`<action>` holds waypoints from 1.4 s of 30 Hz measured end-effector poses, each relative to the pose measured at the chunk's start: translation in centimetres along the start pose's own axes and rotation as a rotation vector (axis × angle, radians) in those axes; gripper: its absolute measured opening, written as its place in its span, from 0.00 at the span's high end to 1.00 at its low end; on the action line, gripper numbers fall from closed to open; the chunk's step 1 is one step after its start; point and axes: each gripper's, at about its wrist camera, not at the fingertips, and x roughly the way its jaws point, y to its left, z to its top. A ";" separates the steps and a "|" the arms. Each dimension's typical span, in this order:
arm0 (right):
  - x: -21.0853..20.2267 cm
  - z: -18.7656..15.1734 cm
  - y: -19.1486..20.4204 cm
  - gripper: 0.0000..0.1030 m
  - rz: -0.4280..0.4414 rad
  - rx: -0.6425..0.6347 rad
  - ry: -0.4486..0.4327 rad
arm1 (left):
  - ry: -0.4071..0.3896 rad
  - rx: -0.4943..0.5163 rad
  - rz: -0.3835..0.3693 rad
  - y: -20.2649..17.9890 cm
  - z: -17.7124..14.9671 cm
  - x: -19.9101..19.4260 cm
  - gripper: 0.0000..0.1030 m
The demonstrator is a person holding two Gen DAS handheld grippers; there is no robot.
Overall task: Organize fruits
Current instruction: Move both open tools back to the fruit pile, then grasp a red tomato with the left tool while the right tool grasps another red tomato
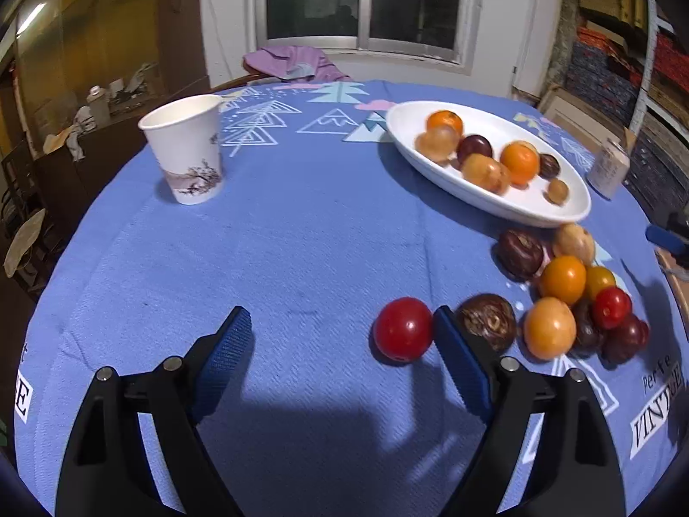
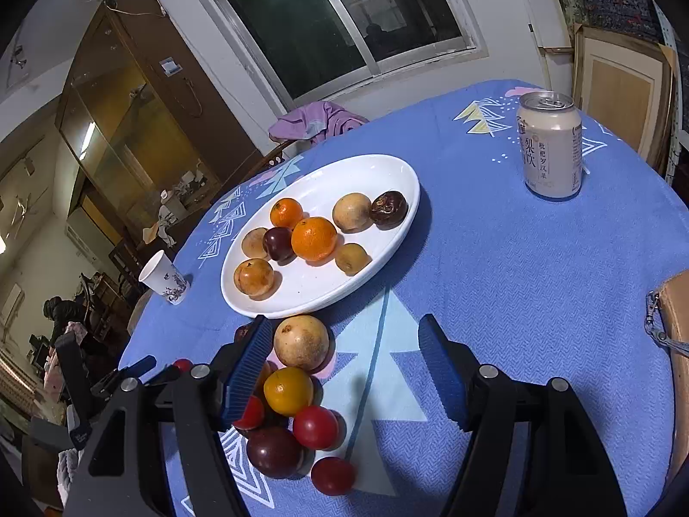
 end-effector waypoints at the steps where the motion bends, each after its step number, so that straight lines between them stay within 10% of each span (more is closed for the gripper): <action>1: 0.0 0.0 0.0 0.30 -0.001 -0.001 0.001 | 0.003 0.021 -0.007 -0.4 -0.2 0.0 0.22; 12: 0.2 -0.1 0.1 0.30 -0.010 -0.010 0.004 | 0.056 0.060 -0.122 -1.9 -0.6 1.1 0.64; 28: -0.5 -1.6 1.9 0.30 -0.005 -0.107 0.027 | 0.025 0.021 -0.131 -1.2 0.2 1.2 0.71; 42: 0.0 -7.1 10.0 0.40 -0.058 -0.543 -0.014 | 0.025 0.039 -0.107 -1.6 0.1 1.1 0.71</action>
